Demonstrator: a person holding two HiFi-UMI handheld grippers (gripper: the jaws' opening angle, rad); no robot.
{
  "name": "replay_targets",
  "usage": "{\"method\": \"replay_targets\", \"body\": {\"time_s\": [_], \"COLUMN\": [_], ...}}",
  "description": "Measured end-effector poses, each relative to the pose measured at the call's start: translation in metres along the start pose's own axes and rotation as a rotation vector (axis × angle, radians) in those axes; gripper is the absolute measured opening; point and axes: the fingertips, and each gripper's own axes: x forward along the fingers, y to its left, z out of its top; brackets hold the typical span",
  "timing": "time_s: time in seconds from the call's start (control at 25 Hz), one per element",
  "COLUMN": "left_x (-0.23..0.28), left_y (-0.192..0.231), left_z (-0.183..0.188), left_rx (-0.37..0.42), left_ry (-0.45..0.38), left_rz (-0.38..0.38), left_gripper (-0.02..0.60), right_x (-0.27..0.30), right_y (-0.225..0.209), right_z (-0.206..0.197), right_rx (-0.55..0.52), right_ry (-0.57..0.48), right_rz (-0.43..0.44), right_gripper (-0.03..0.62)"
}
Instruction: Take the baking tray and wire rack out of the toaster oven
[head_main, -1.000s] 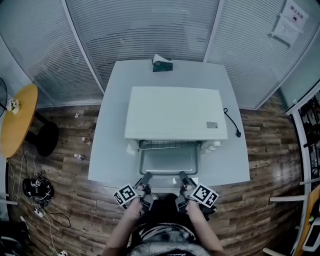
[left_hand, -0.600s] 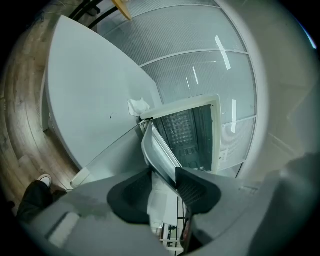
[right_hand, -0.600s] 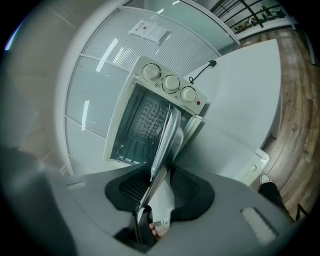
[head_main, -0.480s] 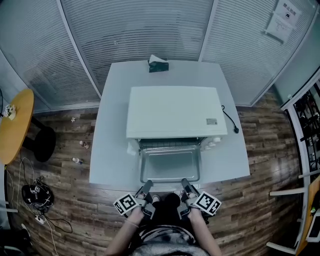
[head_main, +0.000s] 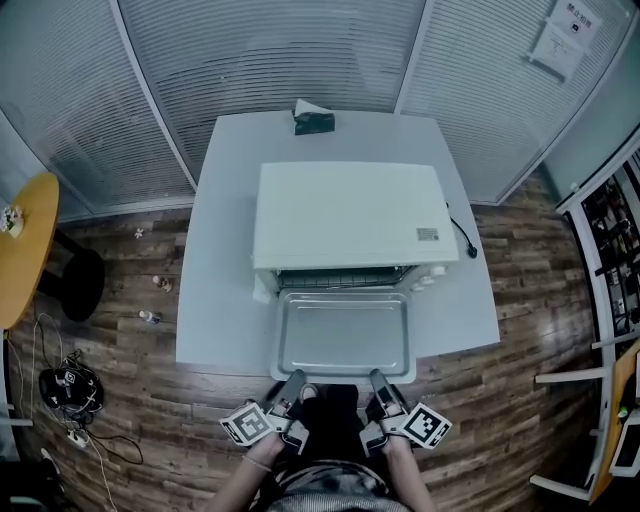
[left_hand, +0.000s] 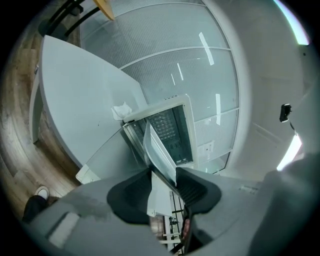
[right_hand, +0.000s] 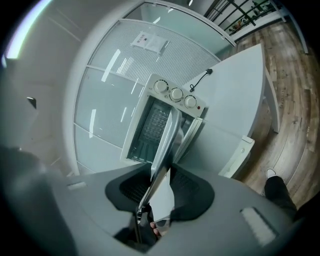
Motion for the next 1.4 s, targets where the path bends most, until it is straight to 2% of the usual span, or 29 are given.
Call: {"method": "replay_targets", "body": {"time_s": [0.24, 0.56, 0.88, 1.08, 1.24, 1.4], "left_x": [-0.012, -0.033, -0.037, -0.023, -0.001, 0.021], "left_y": [-0.031, -0.066, -0.107, -0.122, -0.126, -0.127], "left_z": [0.006, 0.012, 0.044, 0.067, 0.081, 0.092], "left_rx": [0.027, 0.166, 0.313, 0.318, 0.298, 0.282], "left_ry": [-0.041, -0.047, -0.091, -0.125, -0.139, -0.135], "left_rz": [-0.069, -0.151, -0.243, -0.258, -0.249, -0.238], "left_gripper": [0.155, 0.156, 0.156, 0.158, 0.158, 0.158], "right_x": [-0.010, -0.022, -0.012, 0.011, 0.031, 0.049], "right_y": [0.023, 0.058, 0.093, 0.107, 0.106, 0.108], "right_z": [0.008, 0.010, 0.022, 0.040, 0.059, 0.079], "right_rx": [-0.003, -0.074, -0.086, -0.051, -0.022, -0.048], "right_ry": [-0.029, -0.032, -0.045, -0.044, -0.038, -0.022], "right_rz": [0.068, 0.163, 0.262, 0.298, 0.277, 0.255], "right_gripper": [0.124, 0.130, 0.133, 0.132, 0.133, 0.135]}}
